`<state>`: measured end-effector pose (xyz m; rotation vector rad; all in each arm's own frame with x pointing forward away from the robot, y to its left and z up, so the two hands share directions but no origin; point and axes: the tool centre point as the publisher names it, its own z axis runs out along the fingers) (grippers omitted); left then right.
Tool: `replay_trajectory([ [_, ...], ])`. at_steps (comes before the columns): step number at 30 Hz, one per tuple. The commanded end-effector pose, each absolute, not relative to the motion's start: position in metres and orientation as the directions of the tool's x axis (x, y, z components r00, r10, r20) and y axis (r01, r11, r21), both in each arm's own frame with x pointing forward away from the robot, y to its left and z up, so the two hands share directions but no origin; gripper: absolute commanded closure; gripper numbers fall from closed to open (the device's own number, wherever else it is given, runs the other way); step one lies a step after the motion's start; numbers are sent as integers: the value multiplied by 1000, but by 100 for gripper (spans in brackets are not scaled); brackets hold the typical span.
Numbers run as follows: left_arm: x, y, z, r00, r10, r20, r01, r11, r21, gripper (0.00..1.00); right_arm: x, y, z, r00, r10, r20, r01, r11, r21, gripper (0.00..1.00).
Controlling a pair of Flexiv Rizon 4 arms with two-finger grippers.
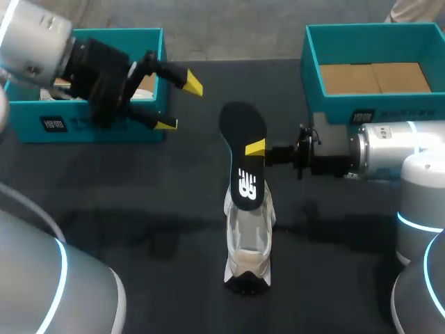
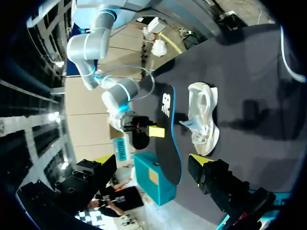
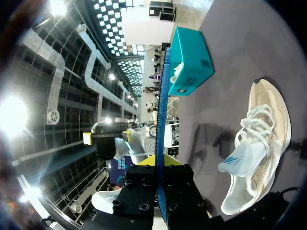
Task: Take the shoe out of the shoebox, open the shoe tongue, remove and reinsert the insole, then place the shoe into the shoebox
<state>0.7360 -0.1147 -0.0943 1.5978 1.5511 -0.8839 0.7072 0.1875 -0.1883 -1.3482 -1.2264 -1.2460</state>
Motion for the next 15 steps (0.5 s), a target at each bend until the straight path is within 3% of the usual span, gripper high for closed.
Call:
replay_trajectory([
  [1, 723, -99, -106, 48, -49, -998, 998, 33, 46, 0, 707, 190, -189, 1, 89, 996, 994, -105, 9, 100],
  [15, 718, -96, -114, 17, -41, -999, 999, 31, 16, 0, 707, 190, -189, 1, 89, 996, 994, -105, 9, 100],
])
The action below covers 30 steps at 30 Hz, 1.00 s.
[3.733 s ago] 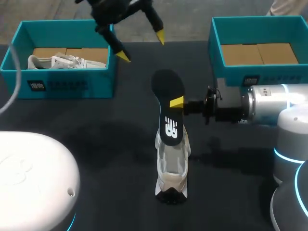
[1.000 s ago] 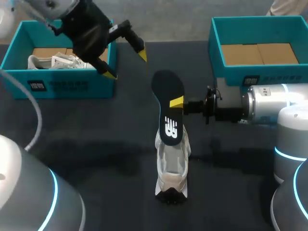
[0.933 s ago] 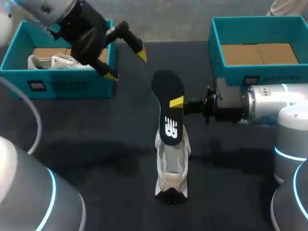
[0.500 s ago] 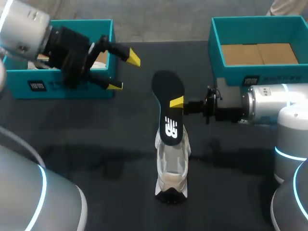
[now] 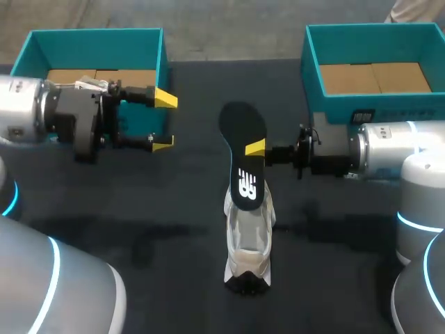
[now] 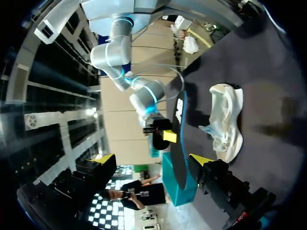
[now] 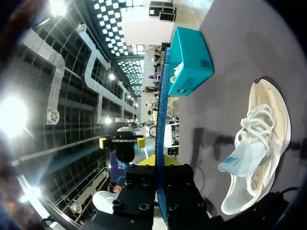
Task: Take the shoe out of the shoebox, open the shoe tongue, remove and reinsert the insole, then place the shoe into the shoebox
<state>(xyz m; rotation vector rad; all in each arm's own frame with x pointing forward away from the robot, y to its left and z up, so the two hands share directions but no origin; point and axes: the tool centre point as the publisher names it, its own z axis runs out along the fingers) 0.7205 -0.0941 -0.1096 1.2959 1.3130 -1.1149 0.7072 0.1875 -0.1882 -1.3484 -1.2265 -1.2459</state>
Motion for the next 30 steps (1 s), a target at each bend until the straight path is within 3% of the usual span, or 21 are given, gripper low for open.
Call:
replay_trajectory([
  [1, 718, -96, -114, 17, -41, -999, 999, 31, 16, 0, 707, 190, -189, 1, 89, 996, 994, -105, 9, 100],
  [7, 723, -98, -128, -46, -98, -994, 997, 62, -53, 0, 707, 191, -189, 3, 92, 996, 994, -106, 6, 100],
  [30, 736, -131, -171, -95, -54, -994, 991, 91, -99, 0, 680, 210, -188, -37, 98, 994, 989, -141, 51, 100],
])
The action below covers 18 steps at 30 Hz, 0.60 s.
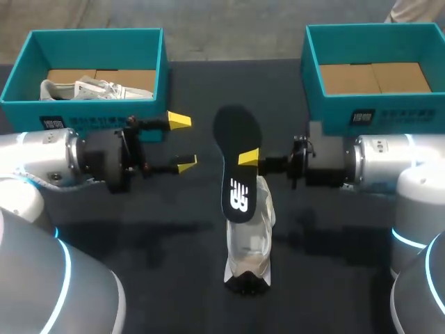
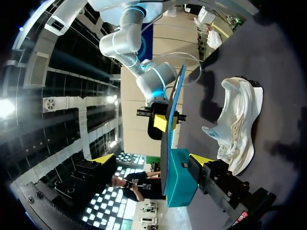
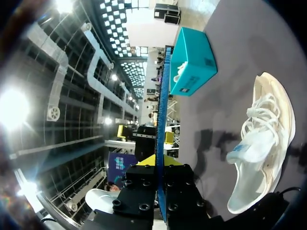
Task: Take the shoe out of the shoebox, open the shoe tongue, remove and reinsert the insole, then place the shoe into the shoebox
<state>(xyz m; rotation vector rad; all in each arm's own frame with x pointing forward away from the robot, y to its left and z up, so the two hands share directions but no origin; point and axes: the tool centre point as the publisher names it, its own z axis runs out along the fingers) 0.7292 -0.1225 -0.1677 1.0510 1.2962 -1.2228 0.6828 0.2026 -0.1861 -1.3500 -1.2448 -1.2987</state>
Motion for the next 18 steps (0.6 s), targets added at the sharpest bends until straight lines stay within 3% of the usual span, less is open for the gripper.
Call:
replay_trajectory([
  [1, 736, -134, -172, -96, -54, -994, 991, 90, -101, 0, 680, 211, -189, -35, 97, 995, 989, -141, 49, 100],
  [7, 736, -147, -181, -100, -47, -994, 989, 103, -104, 6, 680, 211, -189, -35, 97, 995, 989, -141, 49, 100],
  [9, 733, -153, -184, -100, -48, -994, 987, 118, -105, 22, 680, 211, -189, -35, 97, 995, 989, -141, 49, 100],
  [13, 729, -160, -186, -109, -85, -990, 984, 132, -120, 32, 680, 211, -189, -35, 97, 995, 989, -141, 49, 100],
  [15, 729, -164, -188, -107, -84, -991, 983, 143, -119, 41, 680, 211, -189, -35, 97, 995, 989, -141, 49, 100],
  [18, 728, -168, -190, -107, -84, -991, 982, 148, -118, 46, 680, 211, -189, -35, 97, 995, 989, -141, 49, 100],
])
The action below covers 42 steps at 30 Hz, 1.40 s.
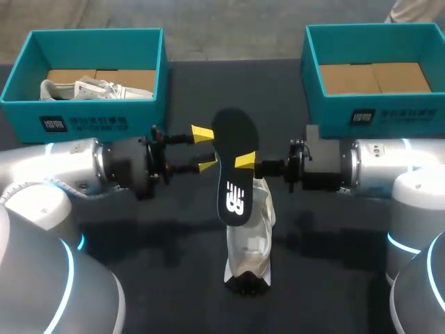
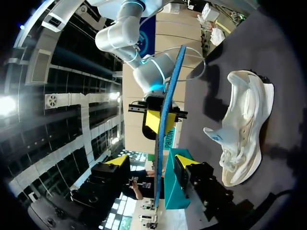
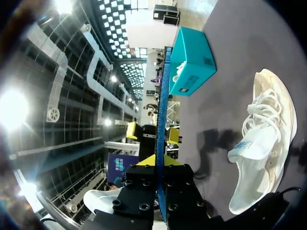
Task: Take the shoe out of the shoebox, open the shoe tongue, remove and reinsert the insole, then place the shoe into the shoebox
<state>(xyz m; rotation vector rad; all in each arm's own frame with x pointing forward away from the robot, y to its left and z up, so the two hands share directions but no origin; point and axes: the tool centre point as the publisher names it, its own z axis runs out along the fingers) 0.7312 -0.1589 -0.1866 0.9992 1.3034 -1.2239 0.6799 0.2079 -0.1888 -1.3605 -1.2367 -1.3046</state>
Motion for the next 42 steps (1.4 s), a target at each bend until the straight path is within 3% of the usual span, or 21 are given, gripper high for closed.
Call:
replay_trajectory([
  [1, 728, -169, -190, -105, -85, -991, 982, 150, -117, 47, 680, 211, -189, -35, 97, 995, 989, -141, 49, 100],
  [12, 729, -173, -189, -76, -92, -993, 980, 177, -91, 59, 680, 211, -189, -35, 97, 995, 989, -141, 49, 100],
  [26, 740, -190, -191, -57, -84, -995, 982, 176, -71, 66, 680, 211, -189, -35, 97, 995, 989, -141, 49, 100],
  [42, 742, -199, -192, -37, -59, -998, 985, 166, -46, 90, 680, 211, -189, -35, 97, 995, 989, -141, 49, 100],
])
